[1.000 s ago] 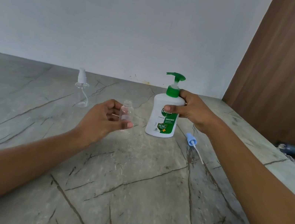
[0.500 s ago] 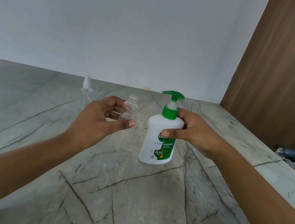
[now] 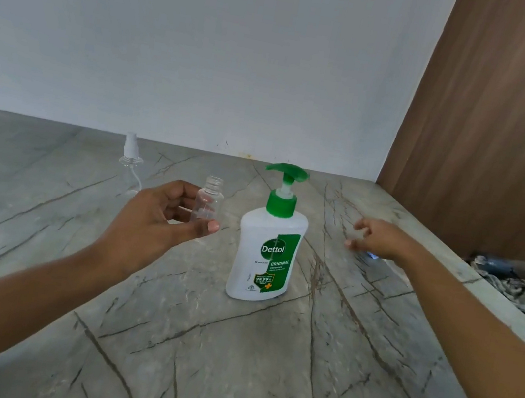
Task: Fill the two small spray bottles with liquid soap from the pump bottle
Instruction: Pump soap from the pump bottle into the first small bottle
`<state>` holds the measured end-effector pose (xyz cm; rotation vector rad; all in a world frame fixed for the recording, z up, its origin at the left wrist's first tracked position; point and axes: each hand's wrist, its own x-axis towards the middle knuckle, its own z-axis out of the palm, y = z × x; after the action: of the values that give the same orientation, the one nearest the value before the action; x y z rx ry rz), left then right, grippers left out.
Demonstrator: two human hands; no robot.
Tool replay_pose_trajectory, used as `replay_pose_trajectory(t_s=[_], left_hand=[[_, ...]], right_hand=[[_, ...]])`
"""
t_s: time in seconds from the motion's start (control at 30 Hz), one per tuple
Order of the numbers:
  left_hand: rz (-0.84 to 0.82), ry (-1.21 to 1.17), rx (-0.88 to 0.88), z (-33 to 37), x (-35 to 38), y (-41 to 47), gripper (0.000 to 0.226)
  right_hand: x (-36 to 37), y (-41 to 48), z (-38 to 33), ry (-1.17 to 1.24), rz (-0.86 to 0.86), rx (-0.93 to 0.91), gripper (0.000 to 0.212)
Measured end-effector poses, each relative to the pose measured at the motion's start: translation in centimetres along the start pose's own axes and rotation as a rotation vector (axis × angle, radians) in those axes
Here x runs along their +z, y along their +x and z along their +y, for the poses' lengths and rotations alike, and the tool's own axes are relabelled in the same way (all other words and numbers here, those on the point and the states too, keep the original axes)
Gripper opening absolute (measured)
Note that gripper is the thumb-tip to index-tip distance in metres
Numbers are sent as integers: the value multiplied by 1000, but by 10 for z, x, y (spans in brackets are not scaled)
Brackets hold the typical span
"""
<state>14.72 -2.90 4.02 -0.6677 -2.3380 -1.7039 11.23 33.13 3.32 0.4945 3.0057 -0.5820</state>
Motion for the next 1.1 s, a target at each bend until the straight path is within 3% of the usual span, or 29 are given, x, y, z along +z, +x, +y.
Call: replay_pose_trajectory(t_s=[0.1, 0.2, 0.27, 0.37, 0.43, 0.53, 0.67, 0.73, 0.9, 1.1], left_hand=[[-6, -3, -4, -3, 3, -1, 38], [-28, -11, -1, -5, 5, -2, 38], [-35, -10, -1, -7, 5, -1, 39], [-36, -33, -12, -10, 5, 1, 42], [-35, -53, -17, -11, 5, 0, 43], [-37, -82, -21, -13, 3, 0, 49], [-34, -114, -20, -13, 3, 1, 43], [-32, -133, -23, -14, 3, 1, 43], [-44, -150, -15, -16, 3, 2, 55], [-54, -155, 2, -18, 3, 1, 57]], right_hand=[[3, 2, -9, -102, 91, 32, 25], [9, -6, -21, -15, 63, 10, 19], [15, -12, -31, 221, 20, -38, 17], [22, -21, -46, 764, -138, -3, 12], [27, -21, -48, 959, -150, 8, 5], [30, -18, -47, 1194, -82, 42, 4], [29, -24, -34, 1469, 143, 44, 5], [36, -32, -20, 1331, 204, -4, 8], [49, -43, 0, 556, 276, -188, 20], [51, -44, -1, 447, 231, -248, 38]])
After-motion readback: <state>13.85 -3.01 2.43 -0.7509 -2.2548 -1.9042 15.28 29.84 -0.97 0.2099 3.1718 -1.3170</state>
